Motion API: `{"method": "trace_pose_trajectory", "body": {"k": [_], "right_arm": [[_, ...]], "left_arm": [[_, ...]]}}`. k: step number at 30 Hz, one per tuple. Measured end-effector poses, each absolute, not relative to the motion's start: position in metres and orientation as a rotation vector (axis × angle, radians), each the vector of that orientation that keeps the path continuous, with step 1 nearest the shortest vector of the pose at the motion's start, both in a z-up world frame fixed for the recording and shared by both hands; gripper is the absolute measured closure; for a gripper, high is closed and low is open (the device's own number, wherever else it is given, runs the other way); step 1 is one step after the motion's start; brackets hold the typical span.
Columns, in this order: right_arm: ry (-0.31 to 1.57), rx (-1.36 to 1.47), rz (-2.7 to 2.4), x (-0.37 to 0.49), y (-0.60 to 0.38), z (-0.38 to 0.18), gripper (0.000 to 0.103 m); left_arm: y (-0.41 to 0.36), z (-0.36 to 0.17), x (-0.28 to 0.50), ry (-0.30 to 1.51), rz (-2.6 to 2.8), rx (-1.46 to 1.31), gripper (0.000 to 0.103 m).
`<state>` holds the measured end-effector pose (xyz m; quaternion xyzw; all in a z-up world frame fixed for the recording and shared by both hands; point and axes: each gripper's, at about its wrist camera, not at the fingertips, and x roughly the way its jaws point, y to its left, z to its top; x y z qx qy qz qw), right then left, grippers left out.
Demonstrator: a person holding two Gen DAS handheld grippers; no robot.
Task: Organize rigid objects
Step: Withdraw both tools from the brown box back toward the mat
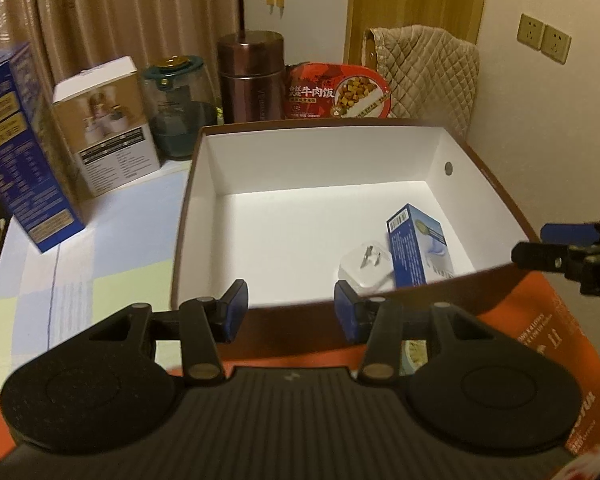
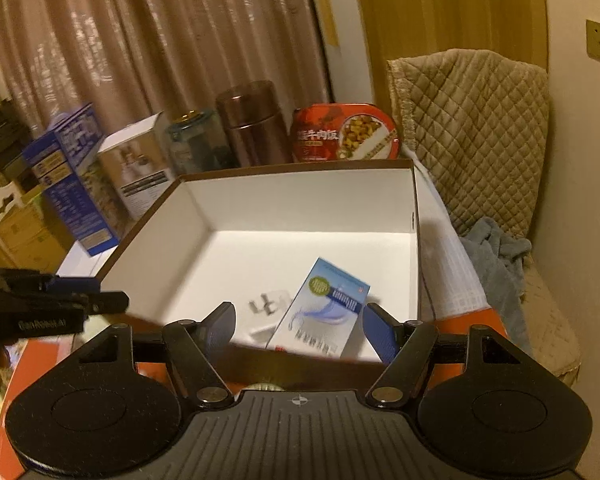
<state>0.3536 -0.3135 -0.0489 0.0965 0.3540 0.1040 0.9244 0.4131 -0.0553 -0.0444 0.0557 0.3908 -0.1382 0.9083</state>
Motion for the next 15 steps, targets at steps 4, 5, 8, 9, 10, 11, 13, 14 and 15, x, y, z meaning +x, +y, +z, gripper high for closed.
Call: {"method": "trace_pose_trajectory", "body": {"k": [4,5,8,9,10,11,13,14,15], "right_arm": [[0.739,0.158,0.27,0.332,-0.312,-0.052,0.036],[0.745,0.153,0.28,0.326,-0.312,-0.054,0.036],[0.754,0.148,0.305,0.312,-0.31,-0.059,0.036],[0.758,0.146,0.312,0.308,-0.309,-0.06,0.036],[0.762,0.144,0.32,0.304,-0.309,-0.061,0.036],[0.765,0.141,0.328,0.302,-0.309,-0.062,0.036],[0.769,0.13,0.344,0.296,-0.307,-0.065,0.036],[0.772,0.126,0.348,0.294,-0.306,-0.067,0.036],[0.775,0.121,0.354,0.292,-0.306,-0.069,0.036]], "left_arm": [[-0.045,-0.039,0.384,0.805,-0.267,0.099,0.06],[-0.043,-0.039,0.376,0.807,-0.262,0.097,0.06],[-0.038,-0.039,0.354,0.814,-0.252,0.092,0.06],[-0.036,-0.04,0.347,0.817,-0.249,0.09,0.06],[-0.034,-0.04,0.341,0.818,-0.246,0.09,0.06],[-0.032,-0.041,0.334,0.819,-0.244,0.091,0.06],[-0.03,-0.043,0.323,0.822,-0.232,0.102,0.06],[-0.028,-0.044,0.318,0.824,-0.223,0.108,0.06],[-0.026,-0.046,0.314,0.826,-0.216,0.108,0.06]]}}
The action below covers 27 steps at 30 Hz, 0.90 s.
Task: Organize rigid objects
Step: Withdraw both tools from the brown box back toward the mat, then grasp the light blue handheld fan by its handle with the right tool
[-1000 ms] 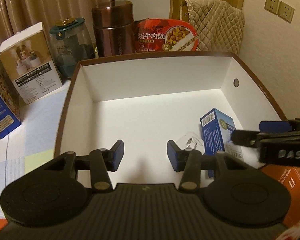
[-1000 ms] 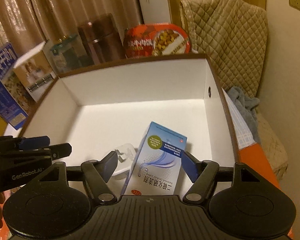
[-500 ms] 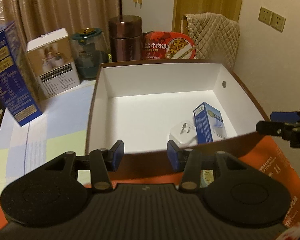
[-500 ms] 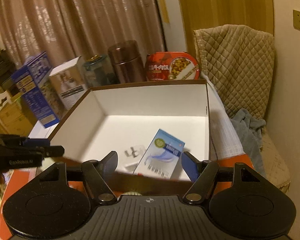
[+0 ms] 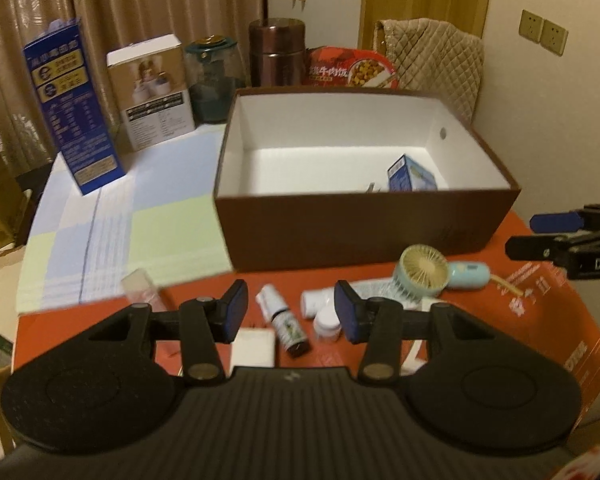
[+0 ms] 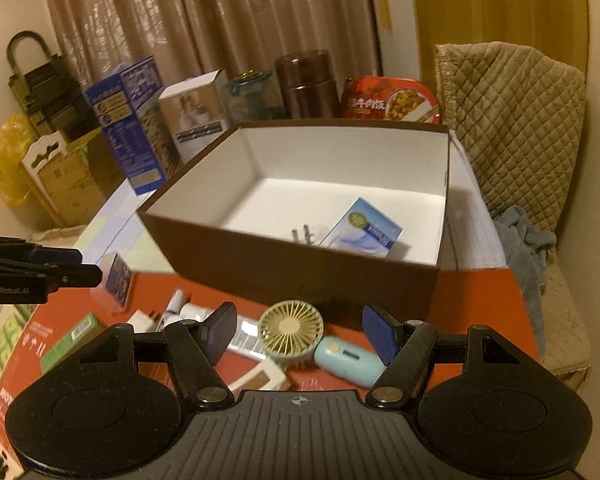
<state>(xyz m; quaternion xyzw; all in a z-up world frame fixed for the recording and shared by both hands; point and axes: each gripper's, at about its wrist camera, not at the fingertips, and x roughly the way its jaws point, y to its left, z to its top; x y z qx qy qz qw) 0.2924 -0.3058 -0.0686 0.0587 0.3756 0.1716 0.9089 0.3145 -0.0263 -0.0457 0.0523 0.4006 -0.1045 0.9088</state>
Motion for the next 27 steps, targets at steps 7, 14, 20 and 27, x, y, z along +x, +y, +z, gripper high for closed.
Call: {"method": "trace_pose_trajectory", "body": {"k": [7,14,20,27], "right_arm": [[0.805,0.104,0.373,0.286,-0.308,-0.082,0.036],[0.84,0.065,0.394,0.285,-0.309,-0.099,0.036],[0.854,0.016,0.415,0.291,-0.308,-0.114,0.036],[0.855,-0.023,0.426,0.303,-0.311,-0.125,0.036]], "left_arm": [[-0.011,-0.061,0.296,0.867,-0.163,0.083,0.06],[-0.006,-0.082,0.287,0.907,-0.131,0.079,0.06],[-0.013,-0.098,0.29,0.914,-0.122,0.116,0.06],[-0.018,-0.107,0.294,0.928,-0.133,0.113,0.06]]}}
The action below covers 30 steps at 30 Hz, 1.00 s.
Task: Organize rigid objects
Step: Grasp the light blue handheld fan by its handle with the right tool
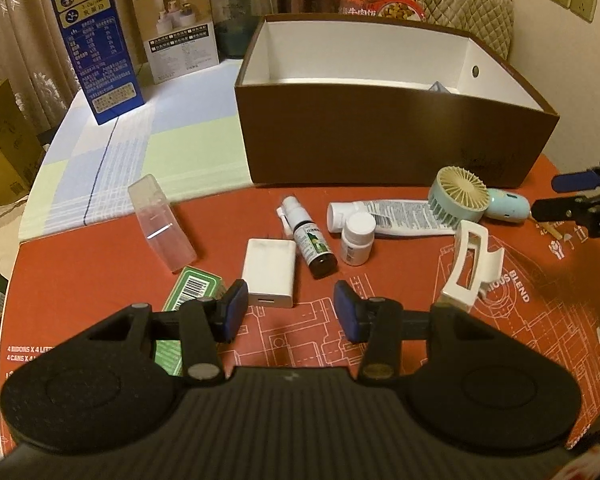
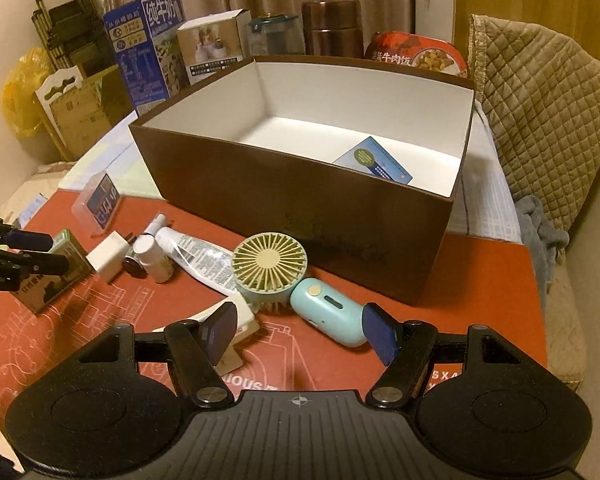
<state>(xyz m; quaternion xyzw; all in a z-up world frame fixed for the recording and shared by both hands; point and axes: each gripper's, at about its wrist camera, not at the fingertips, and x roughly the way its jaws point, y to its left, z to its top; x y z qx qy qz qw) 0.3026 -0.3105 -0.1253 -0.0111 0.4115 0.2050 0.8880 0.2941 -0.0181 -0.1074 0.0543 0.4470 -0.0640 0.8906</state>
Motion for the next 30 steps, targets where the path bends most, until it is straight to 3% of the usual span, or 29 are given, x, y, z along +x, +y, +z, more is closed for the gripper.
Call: {"method": "trace_pose_trajectory", "body": {"k": [16,22,26,30], "right_arm": [[0.891,-0.211,0.509,0.34,-0.3,-0.163,0.039],[0.904,-0.26,0.528,0.345,-0.298,-0.174,0.048],[0.901,-0.311,0.537,0.338,-0.295,-0.173,0.062],[0.912,-0.324,0.551,0.323,-0.29,-0.173,0.069]], "left_arm": [[-0.024,-0.125,0.301,0.954,-0.139,0.142,0.06],[-0.026,-0.128,0.301,0.958,-0.147,0.157,0.06],[-0.025,-0.13,0.301,0.964,-0.153,0.157,0.06],[-0.026,-0.132,0.301,0.966,-0.162,0.157,0.06]]}}
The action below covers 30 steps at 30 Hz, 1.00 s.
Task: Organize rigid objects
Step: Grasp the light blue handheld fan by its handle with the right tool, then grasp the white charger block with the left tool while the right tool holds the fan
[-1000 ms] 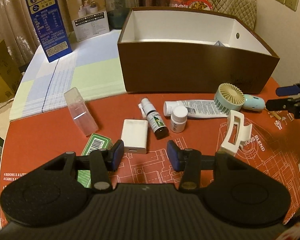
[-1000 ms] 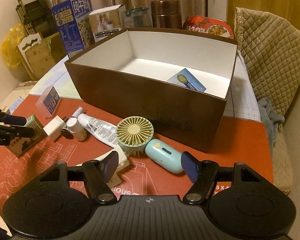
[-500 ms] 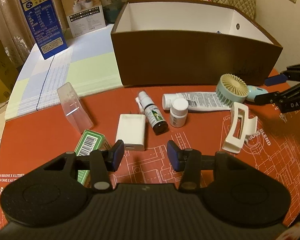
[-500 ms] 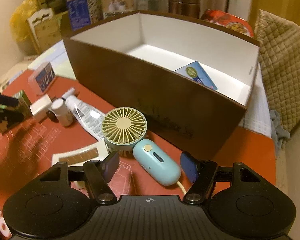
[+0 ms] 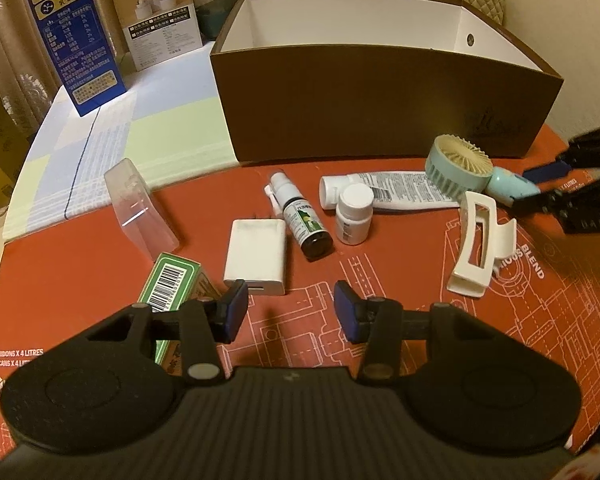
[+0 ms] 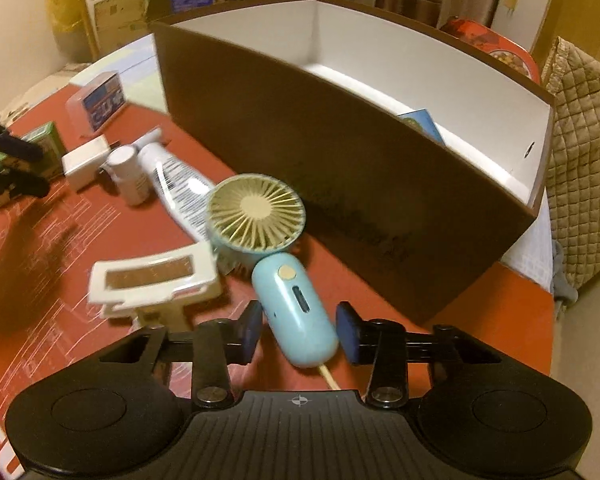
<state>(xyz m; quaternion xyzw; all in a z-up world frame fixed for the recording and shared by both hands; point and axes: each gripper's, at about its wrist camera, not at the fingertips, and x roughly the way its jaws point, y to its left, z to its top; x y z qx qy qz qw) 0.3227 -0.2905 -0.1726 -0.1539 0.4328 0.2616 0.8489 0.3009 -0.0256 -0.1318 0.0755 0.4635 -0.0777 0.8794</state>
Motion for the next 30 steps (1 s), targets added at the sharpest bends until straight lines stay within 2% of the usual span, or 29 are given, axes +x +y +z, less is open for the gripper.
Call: {"method": "trace_pose_trajectory", "body": {"k": [4,10,30], "right_arm": [[0.94,-0.286,0.549,0.301,-0.282,-0.174,0.073],[0.932,-0.244,0.471,0.278,-0.266,-0.172,0.073],[0.939,-0.128,0.308,0.309,-0.257,-0.181,0.073]], "left_arm": [[-0.026,-0.133,0.302,0.967,-0.17,0.155,0.06],[-0.026,-0.135,0.304,0.969,-0.175,0.159,0.06],[-0.024,-0.146,0.328,0.949,-0.114,0.185,0.06]]}}
